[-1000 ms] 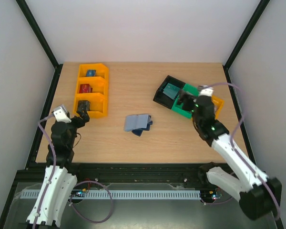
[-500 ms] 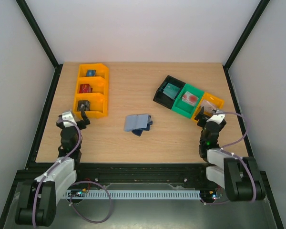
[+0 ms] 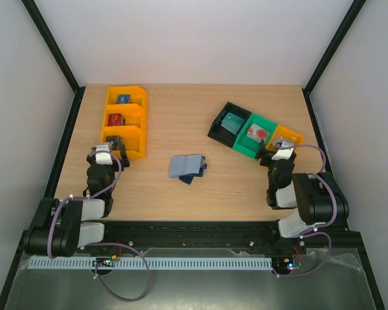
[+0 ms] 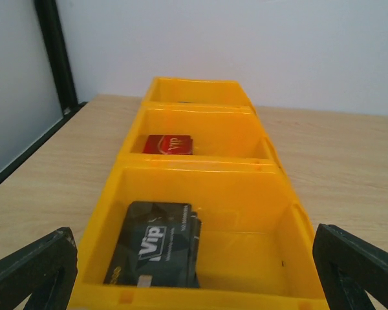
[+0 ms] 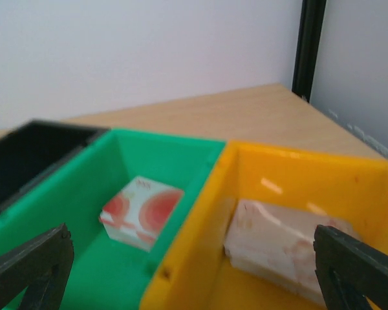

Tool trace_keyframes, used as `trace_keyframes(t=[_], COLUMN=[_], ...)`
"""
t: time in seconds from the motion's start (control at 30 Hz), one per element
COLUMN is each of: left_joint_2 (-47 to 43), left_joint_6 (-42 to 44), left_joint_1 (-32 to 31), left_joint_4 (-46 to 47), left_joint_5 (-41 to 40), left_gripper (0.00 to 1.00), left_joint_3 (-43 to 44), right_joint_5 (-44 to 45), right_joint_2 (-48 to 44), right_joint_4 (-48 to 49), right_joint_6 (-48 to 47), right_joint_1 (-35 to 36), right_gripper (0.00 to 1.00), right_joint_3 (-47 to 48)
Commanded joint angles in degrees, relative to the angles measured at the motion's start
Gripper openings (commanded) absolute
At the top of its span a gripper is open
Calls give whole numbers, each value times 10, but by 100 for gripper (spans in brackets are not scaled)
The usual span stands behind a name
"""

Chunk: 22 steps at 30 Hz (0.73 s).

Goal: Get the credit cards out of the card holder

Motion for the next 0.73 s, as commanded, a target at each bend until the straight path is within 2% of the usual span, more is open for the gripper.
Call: trace_keyframes(t=[0.0,0.1,0.23,0.3,0.7], left_joint_2=[68,108,148,164,169], left_joint_6=[71,76,75,72,67], left_joint_1=[6,7,9,9,12], left_joint_4=[81,76,70,96,97], left_joint_5=[80,92,88,80,78], left_gripper=[99,99,99,100,99], left_joint_3=[37,64,87,81,86], right_joint_5=[-1,14,70,73,76], right_joint_2=[-9,1,3,-2,1], right_joint_4=[-23,8,-23,-41,-34], right_joint_6=[-11,-6,18,22,20], right_joint_1=[-4,-3,-4,-4,-4], right_gripper=[99,99,99,99,99], right_joint_3=[45,38,56,59,60])
